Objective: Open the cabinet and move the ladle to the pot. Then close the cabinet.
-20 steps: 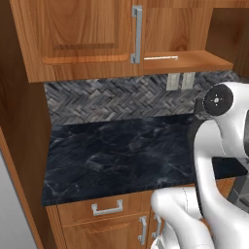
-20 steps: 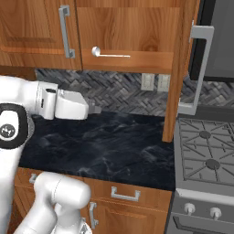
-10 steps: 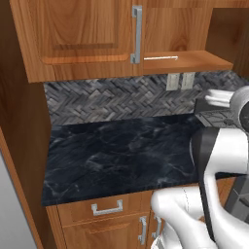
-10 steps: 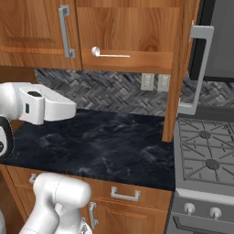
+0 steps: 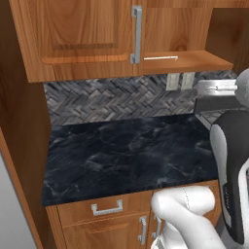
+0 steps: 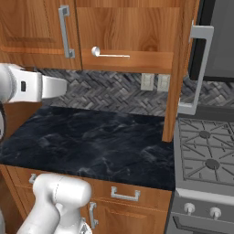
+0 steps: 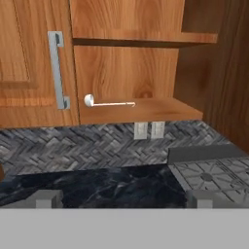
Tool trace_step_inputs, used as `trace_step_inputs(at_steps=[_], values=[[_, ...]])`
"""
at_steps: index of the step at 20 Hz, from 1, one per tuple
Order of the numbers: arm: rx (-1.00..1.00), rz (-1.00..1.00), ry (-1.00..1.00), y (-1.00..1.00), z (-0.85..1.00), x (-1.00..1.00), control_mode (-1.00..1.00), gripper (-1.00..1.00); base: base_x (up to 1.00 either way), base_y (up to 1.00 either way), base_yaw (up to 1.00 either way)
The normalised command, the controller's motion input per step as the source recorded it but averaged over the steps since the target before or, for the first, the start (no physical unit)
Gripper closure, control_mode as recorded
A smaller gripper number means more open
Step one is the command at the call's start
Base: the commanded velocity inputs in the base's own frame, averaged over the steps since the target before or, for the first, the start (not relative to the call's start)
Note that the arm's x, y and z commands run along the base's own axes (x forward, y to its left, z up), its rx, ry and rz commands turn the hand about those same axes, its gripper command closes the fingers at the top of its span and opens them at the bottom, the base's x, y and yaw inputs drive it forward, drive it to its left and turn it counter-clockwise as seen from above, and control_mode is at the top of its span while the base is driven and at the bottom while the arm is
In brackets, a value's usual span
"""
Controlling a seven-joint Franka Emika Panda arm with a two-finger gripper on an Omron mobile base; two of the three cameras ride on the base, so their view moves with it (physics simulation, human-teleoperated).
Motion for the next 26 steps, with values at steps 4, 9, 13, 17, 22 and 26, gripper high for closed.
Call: trace_step_inputs(at_steps=[4,9,13,17,22,26], values=[[0.00,0.15,0.00,0.66,0.00,0.01,-1.00,-1.00,0.00,0.00,0.00],[0.00,0.01,0.00,0.46,0.00,0.31,-1.00,-1.00,0.00,0.00,0.00],[0.00,0.00,0.00,0.19,0.02,0.32,-1.00,-1.00,0.00,0.00,0.00],[0.00,0.00,0.00,0.03,0.10,0.36,-1.00,-1.00,0.00,0.00,0.00],[0.00,0.00,0.00,0.00,0.12,0.25,-1.00,-1.00,0.00,0.00,0.00],[0.00,0.00,0.00,0.19,0.16,0.19,-1.00,-1.00,0.00,0.00,0.00]])
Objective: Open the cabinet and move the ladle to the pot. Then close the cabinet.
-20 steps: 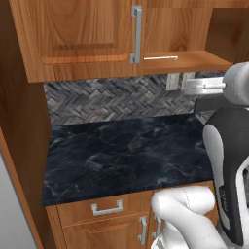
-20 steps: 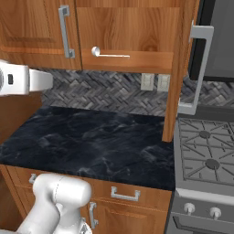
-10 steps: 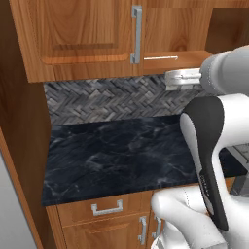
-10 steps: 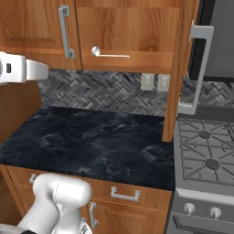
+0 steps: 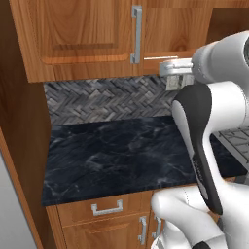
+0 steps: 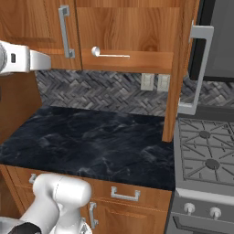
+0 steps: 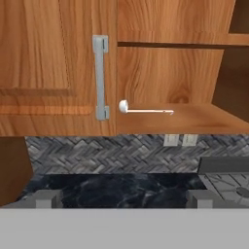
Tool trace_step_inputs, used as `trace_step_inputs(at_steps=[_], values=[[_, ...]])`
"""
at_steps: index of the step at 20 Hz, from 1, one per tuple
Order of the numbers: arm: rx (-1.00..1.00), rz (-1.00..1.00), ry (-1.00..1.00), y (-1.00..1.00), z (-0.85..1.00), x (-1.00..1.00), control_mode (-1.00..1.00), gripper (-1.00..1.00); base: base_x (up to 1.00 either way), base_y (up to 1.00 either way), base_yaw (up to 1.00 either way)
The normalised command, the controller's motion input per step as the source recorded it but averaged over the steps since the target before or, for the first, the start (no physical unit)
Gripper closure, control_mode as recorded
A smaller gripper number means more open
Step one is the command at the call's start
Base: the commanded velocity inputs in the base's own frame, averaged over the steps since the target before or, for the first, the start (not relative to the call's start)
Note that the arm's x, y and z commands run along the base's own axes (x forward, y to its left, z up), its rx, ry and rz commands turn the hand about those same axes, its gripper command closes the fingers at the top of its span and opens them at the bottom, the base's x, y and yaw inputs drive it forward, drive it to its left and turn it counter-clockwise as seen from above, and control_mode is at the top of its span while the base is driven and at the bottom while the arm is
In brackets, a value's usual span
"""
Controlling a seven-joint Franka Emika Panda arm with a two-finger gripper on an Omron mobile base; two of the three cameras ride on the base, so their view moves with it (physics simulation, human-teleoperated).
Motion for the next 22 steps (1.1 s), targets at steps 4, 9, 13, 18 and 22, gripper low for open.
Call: trace_step_inputs(at_steps=[4,9,13,18,22], values=[[0.00,0.00,0.00,0.30,0.14,0.19,-1.00,-1.00,0.00,0.00,0.00],[0.00,0.00,0.01,0.20,0.03,0.37,-1.00,-1.00,0.00,0.00,0.00],[0.00,0.00,0.02,0.01,0.00,0.46,-1.00,-1.00,0.00,0.00,0.00],[0.00,0.00,0.01,0.03,0.00,0.49,-1.00,-1.00,0.00,0.00,0.00],[0.00,0.00,0.00,0.09,0.00,0.42,-1.00,-1.00,0.00,0.00,0.00]])
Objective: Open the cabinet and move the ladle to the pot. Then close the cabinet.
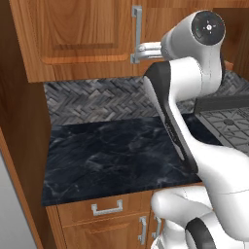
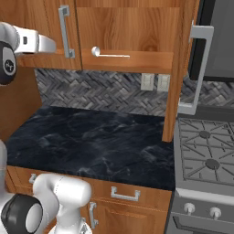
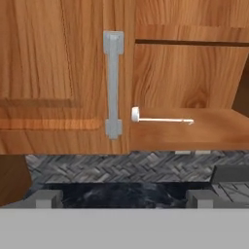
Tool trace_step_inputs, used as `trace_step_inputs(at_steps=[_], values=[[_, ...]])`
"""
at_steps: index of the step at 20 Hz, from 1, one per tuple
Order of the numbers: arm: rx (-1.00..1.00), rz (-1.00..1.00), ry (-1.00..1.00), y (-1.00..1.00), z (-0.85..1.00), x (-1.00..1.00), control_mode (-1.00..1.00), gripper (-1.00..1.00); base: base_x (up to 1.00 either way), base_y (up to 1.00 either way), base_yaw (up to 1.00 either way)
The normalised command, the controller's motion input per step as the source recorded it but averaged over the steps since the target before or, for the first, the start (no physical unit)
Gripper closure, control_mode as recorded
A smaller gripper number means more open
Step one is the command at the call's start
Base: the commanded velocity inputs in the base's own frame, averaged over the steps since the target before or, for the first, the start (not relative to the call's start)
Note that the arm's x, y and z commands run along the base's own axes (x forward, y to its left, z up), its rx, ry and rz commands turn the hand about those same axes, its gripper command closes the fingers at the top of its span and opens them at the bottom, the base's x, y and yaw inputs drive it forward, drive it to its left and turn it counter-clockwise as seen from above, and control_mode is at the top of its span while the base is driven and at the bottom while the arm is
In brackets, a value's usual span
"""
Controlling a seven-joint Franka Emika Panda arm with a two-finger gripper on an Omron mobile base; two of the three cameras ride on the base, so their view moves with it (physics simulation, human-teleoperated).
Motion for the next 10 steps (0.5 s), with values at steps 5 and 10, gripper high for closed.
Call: trace_step_inputs(at_steps=[5,10], values=[[0.00,0.00,-0.01,0.11,0.00,0.38,-1.00,-1.00,0.00,0.00,0.00],[0.00,0.00,0.00,0.06,0.00,0.35,-1.00,-1.00,0.00,0.00,0.00]])
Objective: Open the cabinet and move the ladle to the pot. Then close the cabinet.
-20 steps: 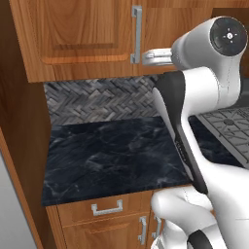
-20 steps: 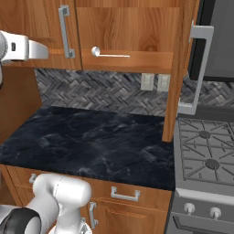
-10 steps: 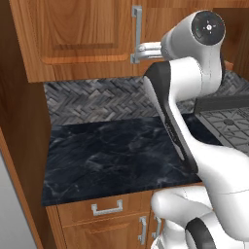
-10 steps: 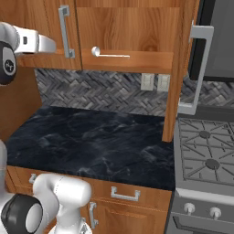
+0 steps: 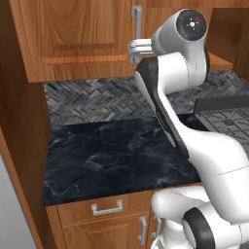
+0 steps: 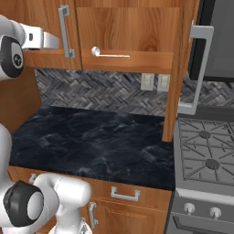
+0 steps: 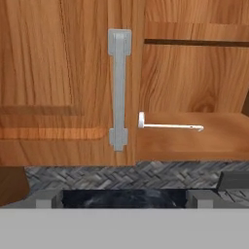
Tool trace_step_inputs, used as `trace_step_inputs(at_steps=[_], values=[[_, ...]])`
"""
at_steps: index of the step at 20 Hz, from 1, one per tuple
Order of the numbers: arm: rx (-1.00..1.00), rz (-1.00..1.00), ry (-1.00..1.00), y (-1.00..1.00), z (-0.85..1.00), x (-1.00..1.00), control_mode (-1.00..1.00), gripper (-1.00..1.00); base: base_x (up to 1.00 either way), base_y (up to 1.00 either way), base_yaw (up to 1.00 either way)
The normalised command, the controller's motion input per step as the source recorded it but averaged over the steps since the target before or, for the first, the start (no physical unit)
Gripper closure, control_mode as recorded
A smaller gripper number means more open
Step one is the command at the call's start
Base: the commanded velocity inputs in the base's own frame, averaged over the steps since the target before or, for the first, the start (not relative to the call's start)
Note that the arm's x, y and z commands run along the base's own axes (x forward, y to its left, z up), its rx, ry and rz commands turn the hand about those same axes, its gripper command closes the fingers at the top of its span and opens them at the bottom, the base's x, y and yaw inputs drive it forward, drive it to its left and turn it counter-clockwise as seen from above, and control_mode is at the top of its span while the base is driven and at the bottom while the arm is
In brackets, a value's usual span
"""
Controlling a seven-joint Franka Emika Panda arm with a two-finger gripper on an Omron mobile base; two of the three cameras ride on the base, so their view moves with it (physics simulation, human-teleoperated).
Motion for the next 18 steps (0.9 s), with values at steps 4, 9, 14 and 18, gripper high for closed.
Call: trace_step_inputs(at_steps=[4,9,14,18], values=[[0.00,0.00,0.00,0.01,0.00,0.42,-1.00,-1.00,0.00,0.00,0.00],[0.00,0.00,0.00,0.00,-0.02,0.49,-1.00,-1.00,0.00,0.00,0.00],[0.00,0.00,0.00,0.00,-0.03,0.43,-1.00,-1.00,0.00,0.00,0.00],[0.00,0.00,0.00,0.00,-0.06,0.39,-1.00,-1.00,0.00,0.00,0.00]])
